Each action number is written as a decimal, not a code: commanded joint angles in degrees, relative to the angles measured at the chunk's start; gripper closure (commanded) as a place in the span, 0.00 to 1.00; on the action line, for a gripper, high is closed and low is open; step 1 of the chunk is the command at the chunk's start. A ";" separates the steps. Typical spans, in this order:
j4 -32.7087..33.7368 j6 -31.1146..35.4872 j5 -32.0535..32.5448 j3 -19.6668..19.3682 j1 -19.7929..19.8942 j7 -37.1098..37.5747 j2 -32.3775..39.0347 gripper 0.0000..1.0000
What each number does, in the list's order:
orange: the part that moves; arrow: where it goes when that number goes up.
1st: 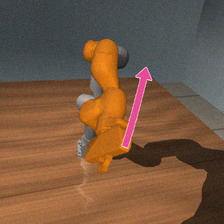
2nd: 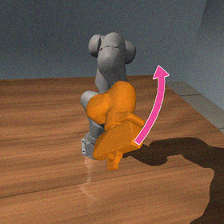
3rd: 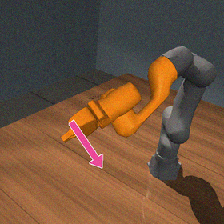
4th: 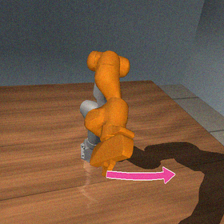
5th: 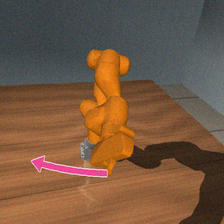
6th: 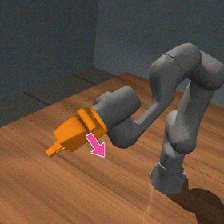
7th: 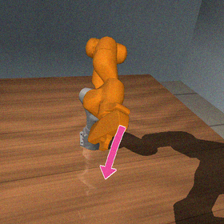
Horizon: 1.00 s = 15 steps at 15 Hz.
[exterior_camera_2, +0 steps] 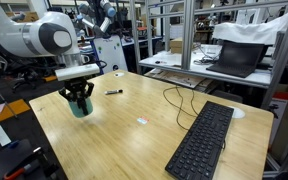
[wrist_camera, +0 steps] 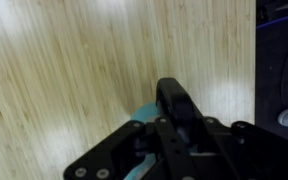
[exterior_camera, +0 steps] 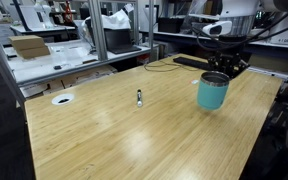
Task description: Move the mug to the left
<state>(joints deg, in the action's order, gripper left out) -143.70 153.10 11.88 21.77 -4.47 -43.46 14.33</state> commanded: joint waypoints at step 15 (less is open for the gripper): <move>13.14 4.45 3.97 -1.35 0.37 -30.36 15.03 0.95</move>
<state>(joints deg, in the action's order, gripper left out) -132.25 157.99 17.26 18.73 -4.76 -70.55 28.75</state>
